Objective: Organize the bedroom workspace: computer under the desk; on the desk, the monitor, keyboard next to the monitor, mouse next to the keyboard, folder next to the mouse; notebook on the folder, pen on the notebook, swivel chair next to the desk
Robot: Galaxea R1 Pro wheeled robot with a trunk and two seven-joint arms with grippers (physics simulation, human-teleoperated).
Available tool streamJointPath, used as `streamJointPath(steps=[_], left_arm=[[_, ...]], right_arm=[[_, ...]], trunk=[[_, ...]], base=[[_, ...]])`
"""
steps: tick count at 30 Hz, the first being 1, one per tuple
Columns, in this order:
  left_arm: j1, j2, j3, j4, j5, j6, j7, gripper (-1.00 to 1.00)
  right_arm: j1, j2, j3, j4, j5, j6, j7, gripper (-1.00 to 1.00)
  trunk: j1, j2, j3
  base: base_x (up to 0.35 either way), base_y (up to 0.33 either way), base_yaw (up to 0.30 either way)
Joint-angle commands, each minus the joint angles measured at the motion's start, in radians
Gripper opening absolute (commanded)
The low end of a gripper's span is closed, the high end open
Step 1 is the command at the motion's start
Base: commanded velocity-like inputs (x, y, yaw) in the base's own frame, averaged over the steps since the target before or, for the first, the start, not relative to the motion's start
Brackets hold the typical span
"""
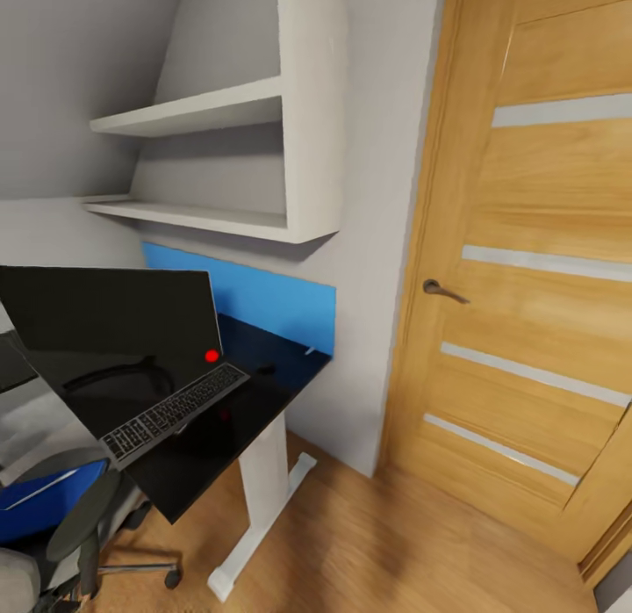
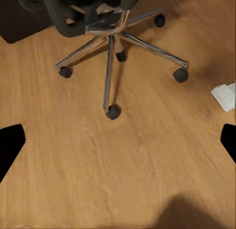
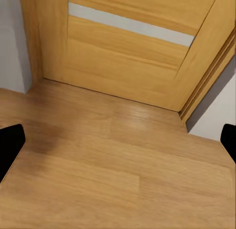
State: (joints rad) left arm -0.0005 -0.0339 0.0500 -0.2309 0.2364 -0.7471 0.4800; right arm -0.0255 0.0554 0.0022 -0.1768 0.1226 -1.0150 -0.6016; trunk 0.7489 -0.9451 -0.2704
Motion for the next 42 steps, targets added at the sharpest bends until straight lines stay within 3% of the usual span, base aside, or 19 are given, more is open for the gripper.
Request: streamJointPath(steps=[1, 2, 6, 10, 14, 16, 19, 24, 27, 28, 29, 30, 31, 33, 34, 39, 40, 42], left_arm=[[0.000, -0.003, 0.005, -0.002, -0.003, -0.004, 0.033, 1.00], [0.000, -0.009, 0.005, -0.003, -0.004, -0.006, 0.103, 1.00], [0.000, -0.014, 0.003, -0.013, -0.005, -0.023, 0.213, 1.00], [0.000, -0.016, 0.003, -0.020, -0.007, -0.069, 0.268, 1.00], [0.000, -0.018, 0.002, -0.021, -0.008, -0.153, 0.290, 1.00], [0.000, -0.017, 0.001, -0.021, -0.007, -0.161, 0.292, 1.00], [0.000, -0.005, 0.002, -0.021, -0.005, -0.144, 0.288, 1.00], [0.000, 0.026, 0.005, -0.034, 0.025, -0.059, 0.285, 1.00], [0.000, 0.031, 0.005, -0.052, 0.097, -0.043, 0.284, 1.00], [0.000, 0.034, 0.005, -0.058, 0.148, -0.039, 0.283, 1.00], [0.000, 0.035, 0.005, -0.061, 0.176, -0.038, 0.282, 1.00], [0.000, 0.042, 0.005, -0.093, 0.347, -0.034, 0.266, 1.00], [0.000, 0.043, 0.005, -0.099, 0.373, -0.034, 0.263, 1.00], [0.000, 0.044, 0.005, -0.115, 0.465, -0.034, 0.255, 1.00], [0.000, 0.049, 0.005, -0.133, 0.556, -0.035, 0.251, 1.00], [0.000, 0.062, 0.011, -0.147, 0.638, -0.034, 0.251, 1.00], [0.000, 0.068, 0.018, -0.150, 0.676, -0.033, 0.251, 1.00], [0.000, 0.072, 0.023, -0.152, 0.716, -0.033, 0.251, 1.00]], right_arm=[[-0.001, 0.000, 0.000, 0.000, 0.010, 0.001, -0.010, 1.00], [-0.001, 0.000, 0.000, 0.000, 0.009, 0.001, -0.010, 1.00], [-0.001, 0.000, -0.001, 0.000, 0.007, 0.002, -0.010, 1.00], [-0.001, -0.001, -0.001, 0.000, 0.005, 0.002, -0.011, 1.00], [-0.001, -0.001, -0.002, 0.000, 0.004, 0.002, -0.011, 1.00], [-0.001, -0.002, -0.004, 0.000, 0.003, 0.002, -0.011, 1.00], [-0.001, -0.005, -0.007, -0.004, -0.001, 0.004, -0.014, 1.00], [-0.001, -0.010, -0.011, -0.035, -0.070, 0.005, -0.047, 1.00], [-0.001, -0.019, -0.011, -0.056, -0.124, 0.006, -0.055, 1.00], [-0.001, -0.023, -0.011, -0.064, -0.152, 0.006, -0.057, 1.00], [-0.001, -0.025, -0.011, -0.067, -0.166, 0.006, -0.058, 1.00], [-0.001, -0.029, -0.012, -0.081, -0.233, 0.006, -0.060, 1.00], [-0.001, -0.029, -0.012, -0.084, -0.241, 0.006, -0.060, 1.00], [-0.001, -0.029, -0.013, -0.096, -0.272, 0.006, -0.062, 1.00], [-0.001, -0.028, -0.013, -0.112, -0.333, 0.005, -0.062, 1.00], [-0.001, -0.029, -0.012, -0.128, -0.391, 0.002, -0.060, 1.00], [-0.001, -0.030, -0.012, -0.133, -0.403, 0.001, -0.059, 1.00], [-0.001, -0.030, -0.012, -0.137, -0.414, 0.001, -0.057, 1.00]], trunk=[[0.000, -0.001, -0.001], [0.000, -0.001, -0.001], [0.000, -0.001, -0.001], [0.000, -0.001, -0.001], [0.000, -0.001, -0.001], [0.000, -0.001, -0.001], [0.000, -0.001, -0.001], [0.000, -0.001, -0.001], [0.000, -0.001, -0.001], [0.000, -0.001, -0.001], [0.000, -0.001, -0.001], [0.000, -0.001, -0.001], [0.000, -0.001, -0.001], [0.000, -0.001, -0.001], [0.000, -0.001, -0.001], [0.000, -0.001, -0.001], [0.000, -0.001, -0.001], [0.000, -0.001, -0.001]], base=[[0.000, 0.000, 0.286], [0.000, 0.000, 0.286], [0.000, 0.000, 0.286], [0.000, 0.000, 0.286], [0.000, 0.000, 0.286], [0.000, 0.000, 0.287], [0.000, 0.000, 0.288], [0.000, 0.000, 0.288], [0.000, 0.000, 0.288], [0.000, 0.000, 0.288], [0.000, 0.000, 0.288], [0.000, 0.000, 0.288], [0.000, 0.000, 0.288], [0.000, 0.000, 0.288], [0.000, 0.000, 0.288], [0.000, 0.000, 0.288], [0.000, 0.000, 0.288], [0.000, 0.000, 0.288]])
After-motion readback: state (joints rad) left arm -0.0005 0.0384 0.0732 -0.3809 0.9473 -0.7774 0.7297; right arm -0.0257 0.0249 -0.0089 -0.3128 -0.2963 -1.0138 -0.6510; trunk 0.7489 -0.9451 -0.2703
